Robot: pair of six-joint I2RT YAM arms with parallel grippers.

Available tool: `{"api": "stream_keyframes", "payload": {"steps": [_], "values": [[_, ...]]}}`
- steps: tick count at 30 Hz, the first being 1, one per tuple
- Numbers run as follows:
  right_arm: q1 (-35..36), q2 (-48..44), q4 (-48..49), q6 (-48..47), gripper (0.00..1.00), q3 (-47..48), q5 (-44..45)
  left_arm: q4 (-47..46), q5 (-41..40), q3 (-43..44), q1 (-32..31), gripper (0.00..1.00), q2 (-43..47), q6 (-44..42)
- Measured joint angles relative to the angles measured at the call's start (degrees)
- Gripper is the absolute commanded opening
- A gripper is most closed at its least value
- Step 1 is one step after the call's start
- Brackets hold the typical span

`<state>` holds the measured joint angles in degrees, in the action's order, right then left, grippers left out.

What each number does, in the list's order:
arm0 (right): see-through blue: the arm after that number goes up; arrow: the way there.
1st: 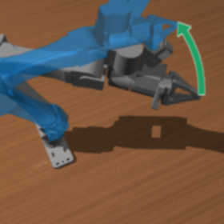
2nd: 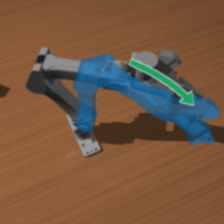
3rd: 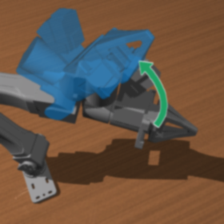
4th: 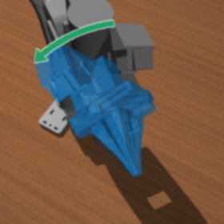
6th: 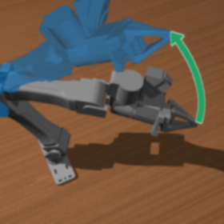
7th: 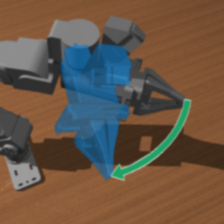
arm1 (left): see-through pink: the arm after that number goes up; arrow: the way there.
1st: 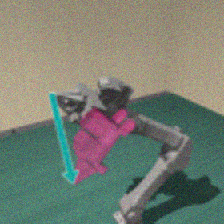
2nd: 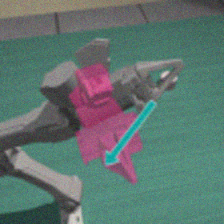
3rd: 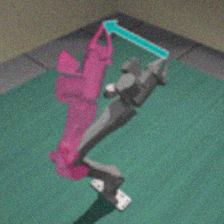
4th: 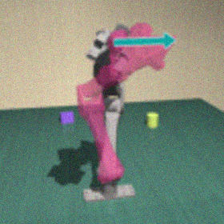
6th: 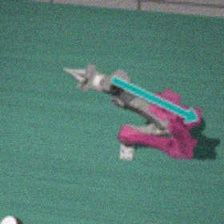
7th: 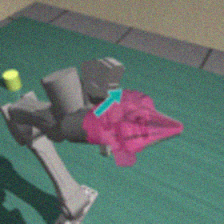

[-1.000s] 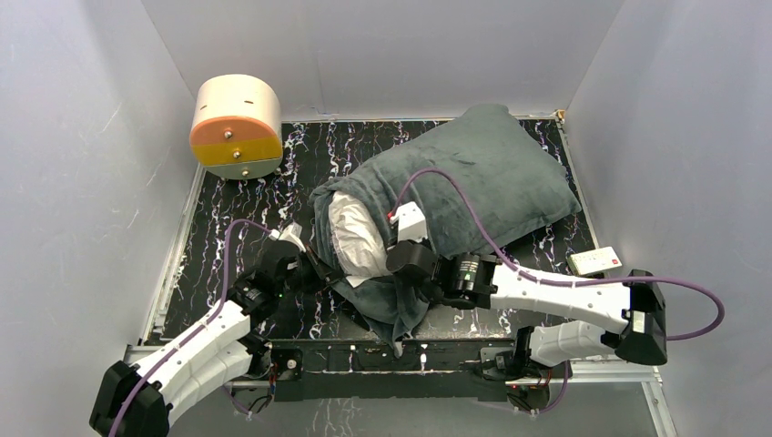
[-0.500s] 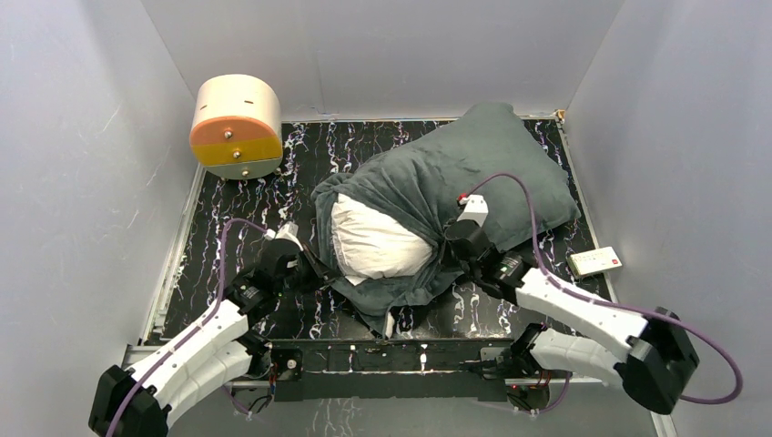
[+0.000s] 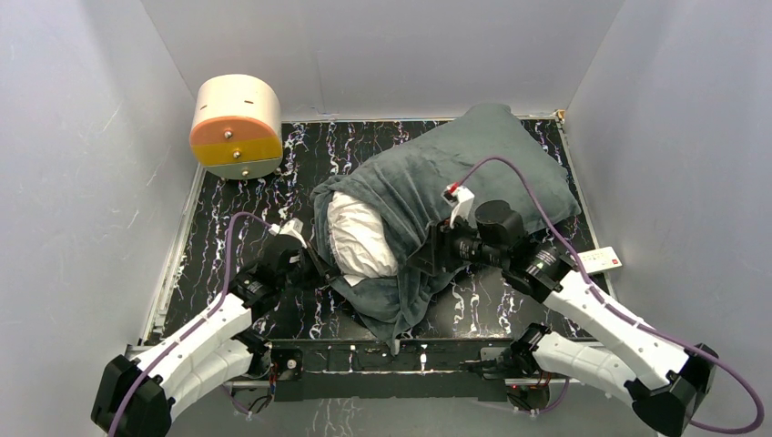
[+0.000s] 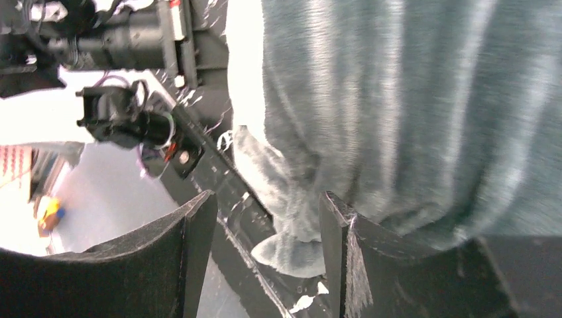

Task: Remove the pillowcase from the pillow
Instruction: Remove the pillow from the pillowcase.

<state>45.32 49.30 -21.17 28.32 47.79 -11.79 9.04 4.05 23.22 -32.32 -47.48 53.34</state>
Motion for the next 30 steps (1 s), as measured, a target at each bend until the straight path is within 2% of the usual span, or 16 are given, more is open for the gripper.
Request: {"api": "stream_keyframes", "payload": {"steps": [3,7,10,15,20,23,24,27,30], "values": [[3.3,3.72,-0.11,-0.87,0.66,2.01,-3.19,0.0,0.04,0.0,0.0,0.0,0.22,0.0],[14.8,13.11,0.17,-3.76,0.65,7.26,-2.36,0.0,0.24,0.0,0.0,0.0,0.04,-0.07],[20.26,20.09,-0.24,-5.9,0.63,10.03,-0.42,0.0,0.39,0.04,0.0,0.0,0.0,-0.07],[21.2,29.35,-2.21,-8.39,0.64,12.87,9.07,0.33,0.87,0.09,0.0,0.0,0.39,-0.28],[21.09,31.91,-2.62,-10.93,0.61,13.0,14.03,1.4,0.87,0.09,0.02,0.0,1.97,-0.44],[21.29,33.62,-2.54,-12.24,0.46,13.53,14.47,1.79,0.9,0.09,0.13,0.0,2.29,-0.46],[21.29,34.14,-2.45,-12.5,0.38,13.62,14.45,1.84,0.92,0.09,0.2,0.0,2.29,-0.46],[21.14,35.12,-2.19,-13.4,0.02,13.68,11.98,1.95,1.01,0.09,0.24,0.0,2.29,-0.46],[20.72,35.36,-1.86,-14.6,0.0,13.68,7.1,1.66,1.31,0.09,0.24,0.02,2.29,-0.59]]}}
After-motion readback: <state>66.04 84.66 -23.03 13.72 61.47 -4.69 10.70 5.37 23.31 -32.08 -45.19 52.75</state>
